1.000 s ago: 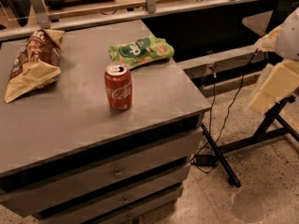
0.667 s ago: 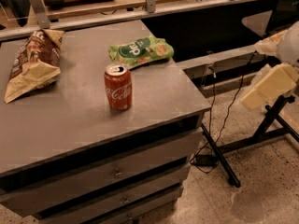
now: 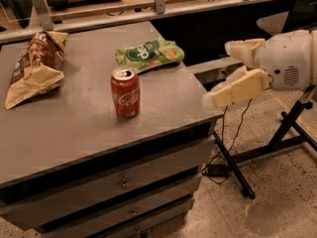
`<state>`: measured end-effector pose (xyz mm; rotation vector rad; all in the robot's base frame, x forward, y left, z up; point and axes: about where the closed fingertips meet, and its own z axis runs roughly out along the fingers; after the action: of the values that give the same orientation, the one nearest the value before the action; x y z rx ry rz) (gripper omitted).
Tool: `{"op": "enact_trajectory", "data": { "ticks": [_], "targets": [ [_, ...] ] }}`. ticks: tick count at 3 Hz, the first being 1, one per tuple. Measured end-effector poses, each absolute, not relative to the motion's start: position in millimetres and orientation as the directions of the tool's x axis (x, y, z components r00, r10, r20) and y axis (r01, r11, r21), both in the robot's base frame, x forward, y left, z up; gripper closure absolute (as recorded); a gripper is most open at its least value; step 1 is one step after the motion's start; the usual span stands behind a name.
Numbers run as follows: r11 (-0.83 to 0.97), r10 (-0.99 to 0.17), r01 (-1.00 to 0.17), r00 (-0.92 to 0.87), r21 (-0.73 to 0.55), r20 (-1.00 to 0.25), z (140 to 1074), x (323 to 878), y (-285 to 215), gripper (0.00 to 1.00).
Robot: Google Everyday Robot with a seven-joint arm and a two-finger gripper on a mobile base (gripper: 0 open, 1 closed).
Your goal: Knock coke can over
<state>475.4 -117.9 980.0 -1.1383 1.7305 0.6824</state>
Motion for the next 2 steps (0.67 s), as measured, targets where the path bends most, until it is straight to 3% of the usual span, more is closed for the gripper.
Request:
{"op": "enact_trajectory", "data": {
  "ticks": [2],
  "targets": [
    [0.385, -0.33, -0.923, -0.134, -0.004, -0.935, 995.5, 469.2, -100.0, 0.0]
  ]
}}
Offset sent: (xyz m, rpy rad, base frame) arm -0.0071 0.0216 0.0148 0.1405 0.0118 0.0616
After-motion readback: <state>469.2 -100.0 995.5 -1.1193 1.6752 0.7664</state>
